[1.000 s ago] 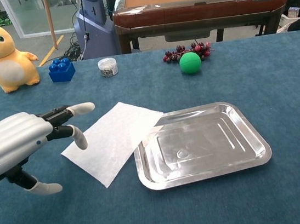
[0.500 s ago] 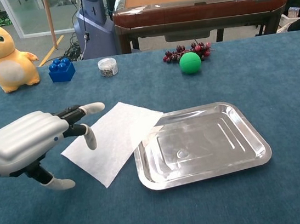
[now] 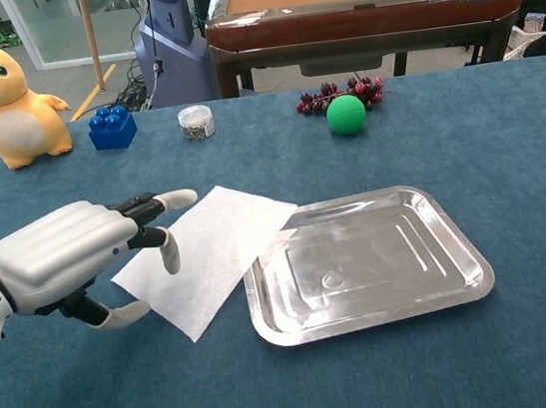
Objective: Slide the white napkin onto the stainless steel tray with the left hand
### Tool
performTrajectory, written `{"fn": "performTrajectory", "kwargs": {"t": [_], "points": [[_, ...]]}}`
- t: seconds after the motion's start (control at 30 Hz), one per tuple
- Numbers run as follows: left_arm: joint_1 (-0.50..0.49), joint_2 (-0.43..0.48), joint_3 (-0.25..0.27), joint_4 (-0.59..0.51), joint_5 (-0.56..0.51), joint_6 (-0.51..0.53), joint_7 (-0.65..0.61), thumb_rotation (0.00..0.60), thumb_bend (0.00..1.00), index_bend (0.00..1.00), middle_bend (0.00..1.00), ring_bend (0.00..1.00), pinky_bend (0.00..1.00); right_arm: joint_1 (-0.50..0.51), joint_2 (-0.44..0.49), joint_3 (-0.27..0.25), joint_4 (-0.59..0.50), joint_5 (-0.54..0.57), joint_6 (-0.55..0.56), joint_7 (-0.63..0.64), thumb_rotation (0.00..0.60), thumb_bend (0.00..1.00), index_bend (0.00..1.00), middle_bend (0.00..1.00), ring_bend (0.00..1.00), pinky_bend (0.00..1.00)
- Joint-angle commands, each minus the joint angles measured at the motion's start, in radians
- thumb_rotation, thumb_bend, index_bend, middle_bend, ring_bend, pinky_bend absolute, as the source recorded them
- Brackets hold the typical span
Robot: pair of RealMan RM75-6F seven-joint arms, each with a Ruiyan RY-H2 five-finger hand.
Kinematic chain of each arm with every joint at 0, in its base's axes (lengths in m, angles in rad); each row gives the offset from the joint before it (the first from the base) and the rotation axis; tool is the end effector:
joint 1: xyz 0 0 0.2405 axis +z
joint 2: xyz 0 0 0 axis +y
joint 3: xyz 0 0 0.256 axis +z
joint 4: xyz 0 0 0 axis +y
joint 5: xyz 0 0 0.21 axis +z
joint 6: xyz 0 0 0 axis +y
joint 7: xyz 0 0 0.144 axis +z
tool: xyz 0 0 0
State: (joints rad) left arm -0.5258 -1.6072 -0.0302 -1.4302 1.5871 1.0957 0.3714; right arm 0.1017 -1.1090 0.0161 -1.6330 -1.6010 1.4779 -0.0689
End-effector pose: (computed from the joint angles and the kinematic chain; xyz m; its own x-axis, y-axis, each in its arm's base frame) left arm -0.1760 0.2597 -0.0394 0.5915 0.1156 0.7980 0.6862 -0.5919 -0.4229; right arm -0.2945 -0.1777 0.1492 0.4582 -0.0280 0.8884 -0.8832 -0.1267 0.4515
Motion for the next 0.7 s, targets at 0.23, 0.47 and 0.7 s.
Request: {"fn": "performTrajectory", "kwargs": {"t": [0.23,0.47,0.7], "points": [[-0.011,-0.016,0.001,0.027,-0.028,-0.014,0.023,0.600,0.31,0.39,0.00,0.00,0.22,0.000,0.001,0.001,0.000,0.001,-0.001,0.001,0.600,0.26,0.54,0.44,0.34,0.44],[-0.017,-0.024,0.004,0.041,-0.032,-0.010,0.029,0.600,0.31,0.38,0.00,0.00,0.22,0.000,0.001,0.001,-0.001,0.001,-0.002,-0.001,0.600,0.26,0.54,0.44,0.35,0.44],[-0.020,-0.030,0.011,0.056,-0.034,-0.005,0.034,0.600,0.31,0.35,0.00,0.00,0.22,0.000,0.002,0.001,-0.002,0.001,-0.002,0.001,0.600,0.26,0.54,0.44,0.35,0.44]]}}
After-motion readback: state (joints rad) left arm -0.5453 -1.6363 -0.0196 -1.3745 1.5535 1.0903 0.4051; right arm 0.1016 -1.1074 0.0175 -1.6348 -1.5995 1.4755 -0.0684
